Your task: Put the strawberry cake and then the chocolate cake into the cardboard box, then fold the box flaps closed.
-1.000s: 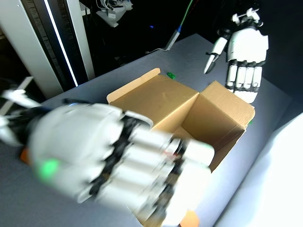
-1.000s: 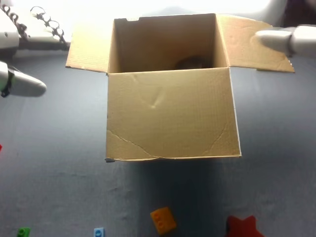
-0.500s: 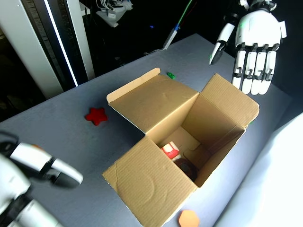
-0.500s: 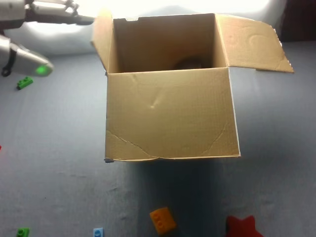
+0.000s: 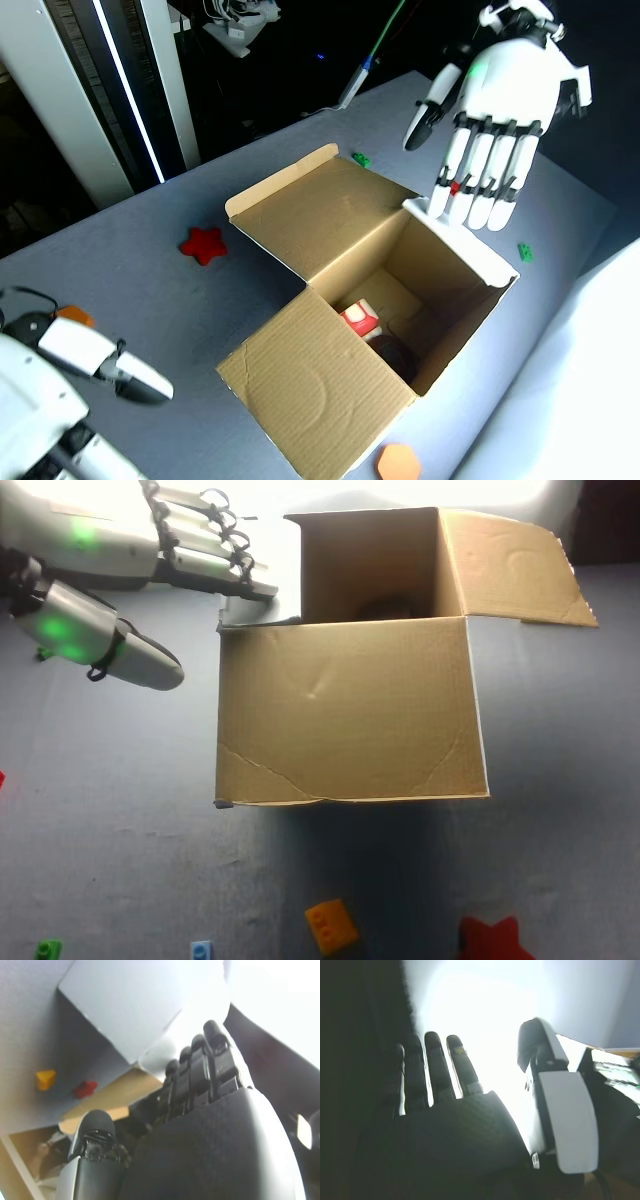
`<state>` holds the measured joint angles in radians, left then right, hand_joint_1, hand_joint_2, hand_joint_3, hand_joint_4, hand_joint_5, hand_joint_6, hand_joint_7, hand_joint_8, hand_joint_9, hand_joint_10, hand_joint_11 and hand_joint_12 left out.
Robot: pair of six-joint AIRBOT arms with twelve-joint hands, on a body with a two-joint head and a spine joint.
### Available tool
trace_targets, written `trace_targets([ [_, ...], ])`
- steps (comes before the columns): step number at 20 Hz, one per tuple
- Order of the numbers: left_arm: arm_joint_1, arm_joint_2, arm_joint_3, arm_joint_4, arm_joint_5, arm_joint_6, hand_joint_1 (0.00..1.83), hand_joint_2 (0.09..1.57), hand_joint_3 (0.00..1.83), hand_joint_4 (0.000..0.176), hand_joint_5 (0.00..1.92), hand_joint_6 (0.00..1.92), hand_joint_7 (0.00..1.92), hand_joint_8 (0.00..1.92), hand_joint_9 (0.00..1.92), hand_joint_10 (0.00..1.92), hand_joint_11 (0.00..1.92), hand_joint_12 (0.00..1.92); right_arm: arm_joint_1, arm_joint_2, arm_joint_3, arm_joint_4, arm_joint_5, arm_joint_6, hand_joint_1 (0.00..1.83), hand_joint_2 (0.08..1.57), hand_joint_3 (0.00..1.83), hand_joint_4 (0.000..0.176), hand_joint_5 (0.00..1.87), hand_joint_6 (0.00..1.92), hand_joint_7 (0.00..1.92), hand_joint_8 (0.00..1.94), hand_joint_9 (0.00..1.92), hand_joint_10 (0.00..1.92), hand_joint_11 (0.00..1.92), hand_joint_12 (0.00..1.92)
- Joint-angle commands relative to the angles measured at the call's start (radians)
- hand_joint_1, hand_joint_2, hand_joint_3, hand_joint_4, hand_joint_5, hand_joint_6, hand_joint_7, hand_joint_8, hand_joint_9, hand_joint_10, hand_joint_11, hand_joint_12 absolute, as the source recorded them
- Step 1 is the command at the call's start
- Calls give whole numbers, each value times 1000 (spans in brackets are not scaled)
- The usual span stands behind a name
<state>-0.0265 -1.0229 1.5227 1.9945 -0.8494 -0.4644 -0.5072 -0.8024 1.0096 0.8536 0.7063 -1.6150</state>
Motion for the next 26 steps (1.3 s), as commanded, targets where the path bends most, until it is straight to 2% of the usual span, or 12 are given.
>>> trace_targets([
  [1, -3, -11, 14, -67, 20, 6, 0, 1297, 0, 0, 83, 3, 110, 2, 133, 7, 0, 596, -9, 5, 15, -20, 83, -9, 1, 1294, 7, 0, 19, 1, 70, 0, 28, 66, 0, 0],
  [4, 2, -72, 68, -42, -2, 13, 0, 1299, 1, 0, 83, 2, 108, 0, 129, 2, 0, 572, -45, -14, 24, -60, -7, -12, 33, 1304, 8, 0, 22, 2, 76, 1, 41, 69, 0, 0],
  [7, 15, -112, 109, -14, -14, 24, 0, 1300, 1, 0, 91, 4, 118, 4, 135, 4, 0, 541, -68, -39, 24, -152, -32, 12, 0, 1306, 6, 0, 24, 8, 80, 10, 37, 65, 0, 0],
  [9, 37, -120, 121, -12, -16, 31, 0, 1303, 1, 0, 84, 1, 110, 0, 129, 1, 0, 515, -72, -57, 25, -310, -16, 95, 0, 1300, 3, 0, 33, 11, 90, 13, 50, 69, 1, 0],
  [11, 61, -120, 122, -11, -18, 32, 0, 1305, 1, 0, 88, 1, 119, 1, 145, 4, 0, 584, -63, -70, 24, -400, 14, 176, 0, 1306, 5, 0, 30, 10, 86, 10, 47, 67, 0, 0],
  [15, 67, -119, 127, -11, -22, 31, 0, 1299, 0, 0, 89, 0, 114, 1, 127, 1, 0, 550, -42, -100, 25, -400, 13, 182, 0, 1306, 4, 0, 34, 10, 97, 11, 65, 73, 7, 5],
  [20, 17, -114, 133, -6, -29, 15, 0, 1297, 0, 0, 84, 3, 123, 1, 152, 7, 0, 591, 38, -123, 31, -400, 14, 195, 1, 1310, 4, 0, 36, 9, 98, 7, 70, 73, 3, 7],
  [24, -37, -102, 140, 8, -34, -9, 0, 1300, 1, 0, 82, 3, 113, 2, 117, 1, 0, 541, 145, -72, -9, -400, 12, 196, 0, 1315, 5, 0, 1, 0, 86, 1, 63, 69, 0, 11],
  [26, -51, -87, 140, 19, -36, -20, 0, 1302, 1, 0, 97, 6, 123, 3, 143, 9, 0, 580, 200, -50, -34, -426, 4, 197, 0, 1317, 5, 0, 20, 8, 104, 8, 75, 73, 13, 21],
])
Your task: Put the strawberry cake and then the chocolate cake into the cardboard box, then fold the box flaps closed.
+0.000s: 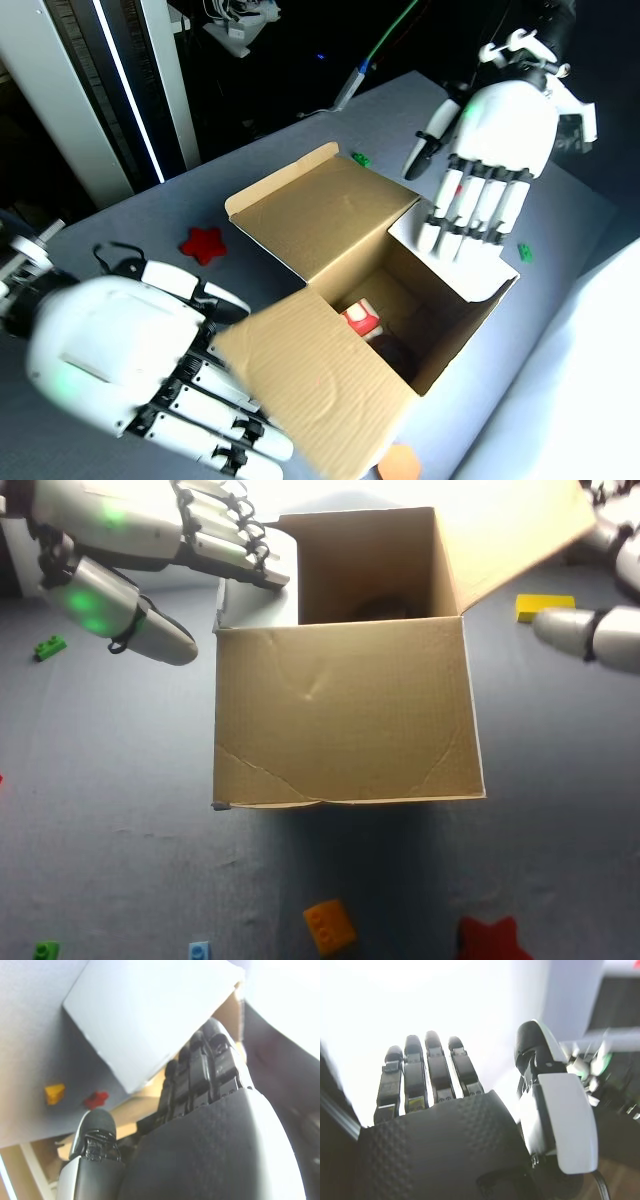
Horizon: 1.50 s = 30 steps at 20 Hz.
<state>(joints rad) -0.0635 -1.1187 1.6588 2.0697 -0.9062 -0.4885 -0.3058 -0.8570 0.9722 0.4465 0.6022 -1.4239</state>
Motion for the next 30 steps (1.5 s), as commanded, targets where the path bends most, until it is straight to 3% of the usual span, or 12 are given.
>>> trace_targets([
  [1, -19, 19, 5, -49, 21, -3, 0, 1302, 1, 0, 93, 4, 121, 2, 140, 7, 0, 580, 22, 11, -13, -29, 106, 8, 0, 1317, 5, 0, 20, 8, 99, 5, 75, 73, 17, 25],
  [3, -31, 36, 12, -38, 20, -11, 0, 1308, 3, 0, 84, 1, 114, 0, 138, 4, 0, 546, 69, 12, -33, -30, 60, 8, 15, 1311, 2, 0, 23, 2, 92, 1, 66, 53, 0, 70],
  [5, -44, 48, 27, -32, 16, -15, 0, 1308, 1, 0, 109, 7, 126, 3, 163, 9, 0, 633, 103, 0, -52, -29, 20, -1, 61, 1316, 3, 0, 50, 9, 108, 4, 88, 55, 0, 111],
  [7, -63, 71, 39, -7, 14, -19, 0, 1311, 1, 0, 97, 2, 107, 0, 124, 1, 0, 568, 114, -27, -63, -29, 9, -20, 63, 1330, 3, 0, 48, 4, 109, 0, 81, 45, 0, 129],
  [9, -64, 80, 55, 0, 7, -23, 0, 1311, 0, 0, 87, 0, 105, 1, 102, 7, 0, 508, 114, -49, -62, -29, -4, -36, 20, 1342, 4, 0, 29, 3, 89, 1, 59, 31, 0, 6],
  [16, -4, 144, 42, 26, -31, -34, 0, 1310, 1, 0, 100, 1, 106, 0, 131, 2, 0, 543, 57, -121, -43, -27, -11, -71, 36, 1340, 1, 0, 20, 0, 78, 4, 61, 29, 0, 0],
  [21, 119, 198, -55, -7, -37, -9, 0, 1311, 1, 0, 105, 3, 115, 2, 123, 2, 0, 573, 48, -125, -30, -9, -14, -61, 75, 1328, 0, 0, 56, 15, 117, 13, 86, 37, 20, 13],
  [23, 167, 219, -107, -34, -37, 18, 0, 1310, 0, 0, 120, 4, 129, 2, 141, 5, 0, 604, 70, -109, -33, 10, -12, -46, 52, 1333, 3, 0, 51, 0, 124, 0, 93, 27, 0, 133],
  [25, 219, 236, -169, -82, -35, 55, 0, 1310, 0, 0, 100, 0, 108, 0, 114, 0, 0, 553, 103, -67, -43, 74, -16, -42, 53, 1336, 2, 0, 39, 4, 110, 7, 88, 23, 0, 50],
  [27, 254, 250, -219, -120, -16, 85, 0, 1310, 0, 0, 95, 0, 96, 0, 108, 0, 0, 544, 121, -24, -54, 94, -28, -37, 53, 1332, 0, 0, 54, 6, 121, 2, 101, 26, 0, 111],
  [30, 310, 253, -288, -184, 22, 122, 0, 1309, 0, 0, 103, 3, 107, 3, 134, 8, 0, 569, 125, 94, -95, 102, -74, 16, 61, 1333, 0, 0, 46, 0, 108, 1, 91, 18, 0, 2],
])
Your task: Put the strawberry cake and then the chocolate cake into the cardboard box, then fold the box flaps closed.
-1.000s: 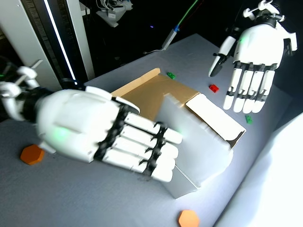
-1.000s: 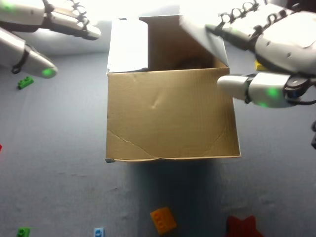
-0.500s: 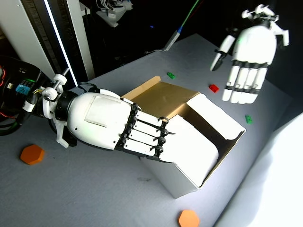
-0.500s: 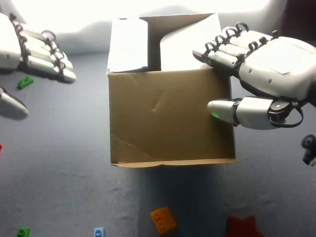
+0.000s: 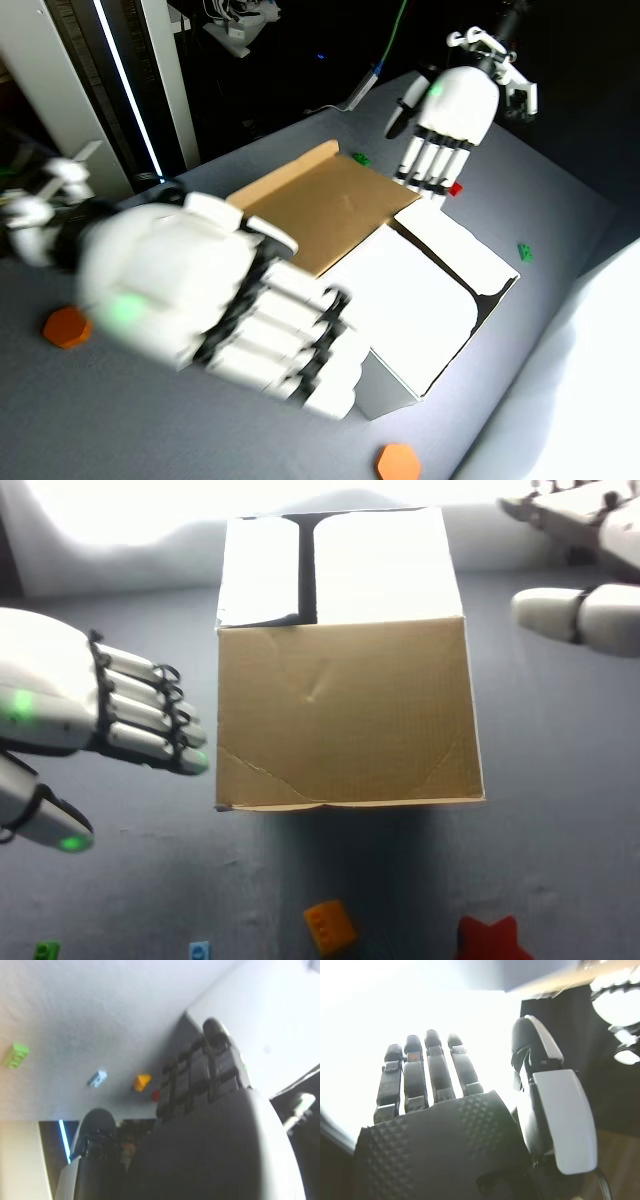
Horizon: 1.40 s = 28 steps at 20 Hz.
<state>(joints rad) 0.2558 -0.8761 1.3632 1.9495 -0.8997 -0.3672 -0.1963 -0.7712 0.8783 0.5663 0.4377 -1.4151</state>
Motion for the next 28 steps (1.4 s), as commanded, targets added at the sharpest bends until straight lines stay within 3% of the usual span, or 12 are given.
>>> trace_targets([
  [1, 0, 10, -6, -75, 26, 8, 0, 1307, 0, 0, 108, 4, 112, 4, 135, 8, 0, 574, 16, 37, -14, -4, 88, 7, 58, 1331, 0, 0, 48, 1, 109, 2, 93, 19, 0, 0],
  [6, 59, 6, -82, -145, 78, 58, 0, 1309, 0, 0, 109, 4, 115, 3, 128, 4, 0, 546, 4, 198, -76, 5, 82, 31, 49, 1333, 0, 0, 46, 3, 93, 0, 78, 12, 0, 0],
  [13, 87, -3, -181, -215, 131, 81, 0, 1312, 1, 2, 114, 1, 116, 2, 120, 4, 0, 525, -17, 197, -73, 8, 97, 32, 1, 1348, 4, 0, 73, 11, 137, 10, 92, 16, 5, 8],
  [16, 37, 9, -185, -213, 112, 43, 0, 1307, 0, 2, 106, 5, 111, 4, 121, 6, 0, 557, -20, 197, -73, 8, 106, 36, 4, 1348, 0, 0, 93, 1, 144, 0, 112, 16, 0, 216],
  [19, -74, 29, -166, -174, 74, -32, 0, 1305, 0, 5, 94, 0, 93, 0, 104, 0, 0, 533, -20, 197, -73, 8, 123, 62, 3, 1349, 0, 0, 81, 3, 130, 0, 97, 8, 0, 96],
  [22, -186, 38, -138, -141, 44, -72, 0, 1309, 1, 2, 91, 0, 91, 1, 96, 0, 0, 516, -20, 197, -73, 8, 146, 82, 26, 1343, 0, 0, 87, 5, 136, 2, 107, 11, 0, 122],
  [28, -286, -51, 3, -104, 5, -87, 0, 1301, 0, 4, 109, 4, 111, 1, 123, 9, 0, 572, -23, 194, -73, 8, 141, 82, 28, 1342, 0, 0, 75, 2, 119, 2, 110, 10, 0, 153],
])
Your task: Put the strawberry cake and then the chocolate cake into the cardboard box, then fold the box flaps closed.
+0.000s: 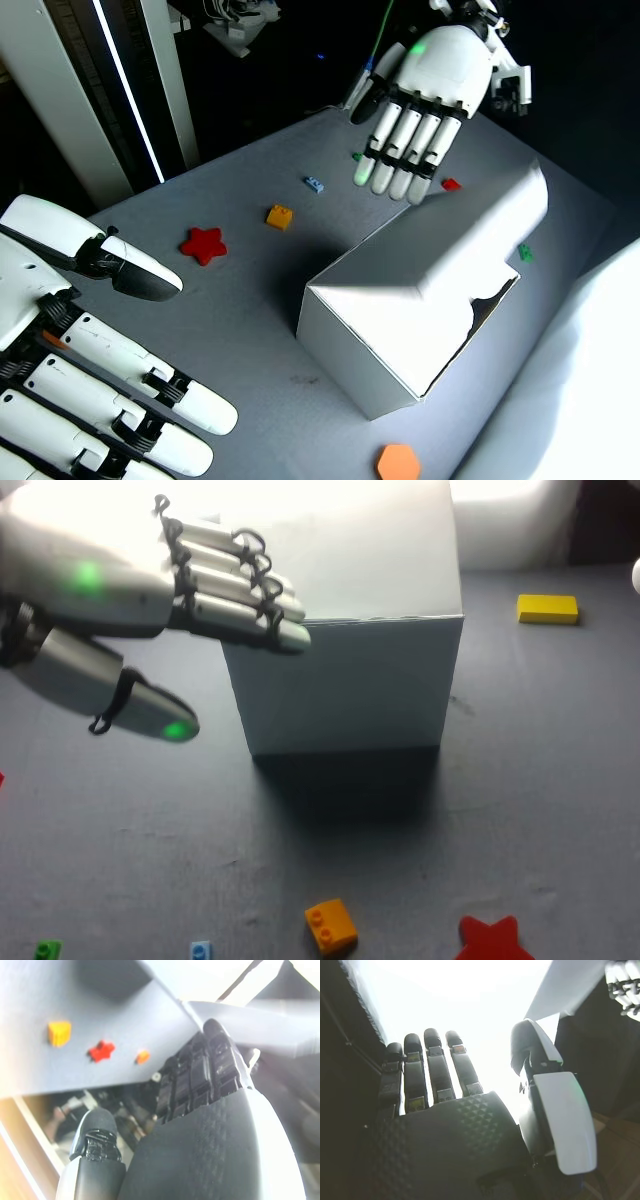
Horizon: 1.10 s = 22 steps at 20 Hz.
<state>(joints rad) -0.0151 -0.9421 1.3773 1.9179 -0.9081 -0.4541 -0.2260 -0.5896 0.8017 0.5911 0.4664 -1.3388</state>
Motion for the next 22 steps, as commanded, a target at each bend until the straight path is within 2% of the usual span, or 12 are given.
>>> trace_targets([
  [1, -19, -9, 20, -69, 11, -1, 0, 1302, 0, 6, 102, 1, 100, 0, 115, 5, 0, 571, 6, 12, 4, -17, 112, 5, 21, 1341, 0, 0, 73, 1, 124, 3, 112, 11, 0, 159],
  [5, -32, -155, 219, -64, -1, -3, 0, 1302, 0, 3, 86, 0, 96, 0, 116, 3, 0, 549, 2, 10, 4, -17, 106, 5, 0, 1345, 1, 0, 63, 0, 106, 0, 95, 3, 0, 188],
  [6, -32, -200, 282, -64, -5, -3, 0, 1302, 0, 3, 100, 6, 108, 5, 121, 5, 0, 548, 1, 8, 4, -17, 103, 5, 10, 1337, 0, 0, 88, 8, 128, 4, 117, 12, 0, 342],
  [8, -29, -266, 378, -63, -11, -3, 0, 1302, 0, 2, 95, 4, 108, 4, 117, 5, 0, 547, -4, 6, 4, -17, 102, 5, 34, 1336, 0, 0, 97, 7, 136, 1, 135, 18, 0, 480],
  [9, -28, -294, 422, -61, -15, -4, 0, 1307, 1, 0, 101, 4, 116, 4, 130, 8, 0, 572, -6, 4, 4, -17, 102, 5, 30, 1338, 1, 0, 81, 1, 124, 0, 132, 16, 0, 490],
  [10, -24, -315, 456, -61, -16, -5, 0, 1305, 0, 1, 92, 0, 109, 1, 126, 4, 0, 560, -8, 4, 4, -18, 101, 5, 22, 1341, 1, 0, 64, 1, 106, 1, 123, 11, 0, 417],
  [12, -4, -330, 481, -58, -21, -8, 0, 1303, 0, 1, 94, 2, 109, 1, 127, 4, 0, 557, -10, 3, 4, -24, 101, 5, 46, 1341, 0, 0, 68, 4, 112, 4, 121, 9, 0, 338],
  [15, 29, -315, 457, -43, -24, -16, 0, 1303, 0, 2, 95, 1, 107, 0, 124, 2, 0, 559, -15, 3, 4, -29, 101, 5, 18, 1348, 0, 0, 55, 3, 95, 1, 115, 6, 0, 266],
  [17, 34, -304, 443, -41, -28, -20, 0, 1302, 0, 2, 84, 0, 101, 0, 119, 0, 0, 559, -16, 3, 3, -30, 101, 5, 3, 1342, 0, 0, 72, 6, 117, 2, 131, 11, 0, 411],
  [19, 21, -296, 442, -40, -35, -23, 0, 1303, 0, 0, 71, 0, 91, 0, 115, 2, 0, 552, -16, 3, 3, -30, 102, 5, 9, 1338, 0, 0, 84, 8, 133, 4, 131, 10, 0, 459],
  [21, -8, -286, 442, -33, -46, -27, 0, 1303, 0, 2, 83, 6, 99, 3, 122, 5, 0, 554, -16, 2, 3, -30, 102, 5, 20, 1337, 0, 0, 88, 8, 148, 8, 132, 10, 0, 466],
  [22, -29, -280, 442, -19, -53, -34, 0, 1305, 1, 1, 79, 3, 91, 0, 122, 4, 0, 557, -17, 2, 3, -31, 102, 5, 13, 1336, 0, 0, 93, 8, 154, 5, 129, 8, 0, 411],
])
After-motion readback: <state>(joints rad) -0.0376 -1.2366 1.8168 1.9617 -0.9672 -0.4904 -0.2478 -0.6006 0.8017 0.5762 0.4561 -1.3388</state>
